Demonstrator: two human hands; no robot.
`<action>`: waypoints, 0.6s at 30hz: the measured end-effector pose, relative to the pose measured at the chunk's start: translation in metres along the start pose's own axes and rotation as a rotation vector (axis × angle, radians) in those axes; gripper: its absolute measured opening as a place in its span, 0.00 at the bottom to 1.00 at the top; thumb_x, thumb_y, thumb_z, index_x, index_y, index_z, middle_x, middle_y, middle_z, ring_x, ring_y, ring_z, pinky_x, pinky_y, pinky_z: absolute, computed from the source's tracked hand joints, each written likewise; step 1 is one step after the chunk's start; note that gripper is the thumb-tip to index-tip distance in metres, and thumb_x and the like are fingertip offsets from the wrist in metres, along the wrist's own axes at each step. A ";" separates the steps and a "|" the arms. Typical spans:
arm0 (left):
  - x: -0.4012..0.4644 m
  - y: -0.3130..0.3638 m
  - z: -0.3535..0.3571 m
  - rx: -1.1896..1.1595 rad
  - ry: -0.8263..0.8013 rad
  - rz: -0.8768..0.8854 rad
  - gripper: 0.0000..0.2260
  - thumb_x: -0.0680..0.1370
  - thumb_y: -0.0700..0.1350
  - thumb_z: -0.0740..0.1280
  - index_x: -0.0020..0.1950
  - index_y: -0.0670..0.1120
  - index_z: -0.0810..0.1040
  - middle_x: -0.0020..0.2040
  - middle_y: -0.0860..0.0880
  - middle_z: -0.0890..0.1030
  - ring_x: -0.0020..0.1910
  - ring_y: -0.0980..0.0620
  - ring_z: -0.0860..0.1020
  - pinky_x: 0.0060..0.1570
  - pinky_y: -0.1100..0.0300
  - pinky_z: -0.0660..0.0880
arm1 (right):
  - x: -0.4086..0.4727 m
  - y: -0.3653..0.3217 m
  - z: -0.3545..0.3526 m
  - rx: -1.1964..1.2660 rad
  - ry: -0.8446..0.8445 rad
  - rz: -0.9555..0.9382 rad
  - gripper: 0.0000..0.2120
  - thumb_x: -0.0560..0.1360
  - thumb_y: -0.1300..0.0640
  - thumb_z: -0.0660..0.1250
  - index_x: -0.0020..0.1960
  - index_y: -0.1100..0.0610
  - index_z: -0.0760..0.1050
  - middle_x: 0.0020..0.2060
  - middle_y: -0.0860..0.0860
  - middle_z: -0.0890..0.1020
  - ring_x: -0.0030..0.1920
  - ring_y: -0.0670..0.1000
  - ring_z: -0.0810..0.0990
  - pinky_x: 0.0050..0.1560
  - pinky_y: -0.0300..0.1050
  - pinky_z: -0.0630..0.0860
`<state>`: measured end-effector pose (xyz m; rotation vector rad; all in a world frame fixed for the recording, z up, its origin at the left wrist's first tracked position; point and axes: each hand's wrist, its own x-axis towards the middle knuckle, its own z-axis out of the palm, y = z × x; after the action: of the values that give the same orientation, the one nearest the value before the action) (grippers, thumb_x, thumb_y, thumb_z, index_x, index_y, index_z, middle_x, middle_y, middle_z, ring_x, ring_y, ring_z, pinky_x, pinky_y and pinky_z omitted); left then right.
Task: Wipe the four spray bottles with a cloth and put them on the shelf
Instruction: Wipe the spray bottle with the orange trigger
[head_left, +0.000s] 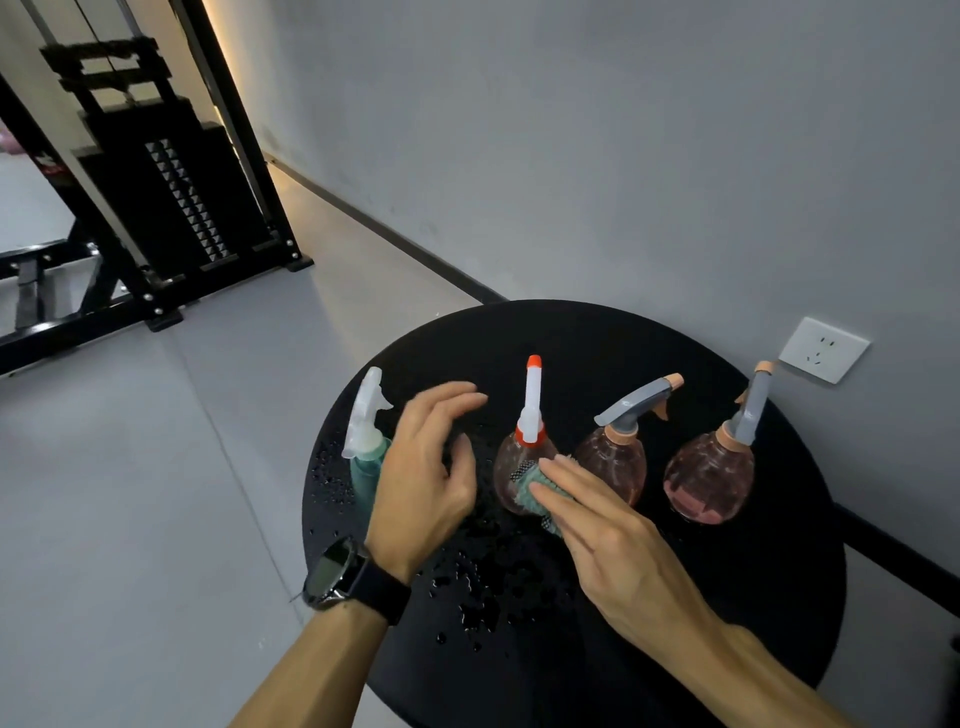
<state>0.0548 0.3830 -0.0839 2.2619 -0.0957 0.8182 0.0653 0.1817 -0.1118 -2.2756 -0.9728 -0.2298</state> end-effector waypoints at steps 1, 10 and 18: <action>0.001 -0.002 0.006 -0.009 -0.067 -0.028 0.18 0.75 0.32 0.64 0.63 0.46 0.78 0.63 0.56 0.75 0.64 0.62 0.72 0.65 0.63 0.70 | -0.001 0.001 -0.001 -0.003 0.000 0.010 0.21 0.75 0.69 0.67 0.67 0.61 0.73 0.69 0.51 0.73 0.73 0.46 0.65 0.72 0.34 0.57; 0.011 -0.016 0.054 -0.088 -0.456 -0.462 0.30 0.77 0.52 0.71 0.77 0.53 0.64 0.73 0.54 0.72 0.71 0.55 0.71 0.70 0.60 0.67 | -0.004 0.014 -0.010 -0.028 -0.023 0.096 0.21 0.76 0.69 0.66 0.68 0.60 0.73 0.69 0.50 0.73 0.73 0.45 0.64 0.71 0.28 0.52; 0.017 -0.012 0.072 -0.200 -0.480 -0.541 0.08 0.80 0.54 0.67 0.57 0.55 0.76 0.51 0.49 0.83 0.51 0.47 0.81 0.56 0.49 0.78 | -0.005 0.022 -0.017 -0.015 -0.033 0.145 0.19 0.78 0.67 0.64 0.68 0.59 0.72 0.70 0.49 0.72 0.73 0.43 0.62 0.70 0.25 0.51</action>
<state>0.1095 0.3476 -0.1200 2.0970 0.1986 -0.0219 0.0783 0.1569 -0.1117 -2.3584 -0.8206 -0.1389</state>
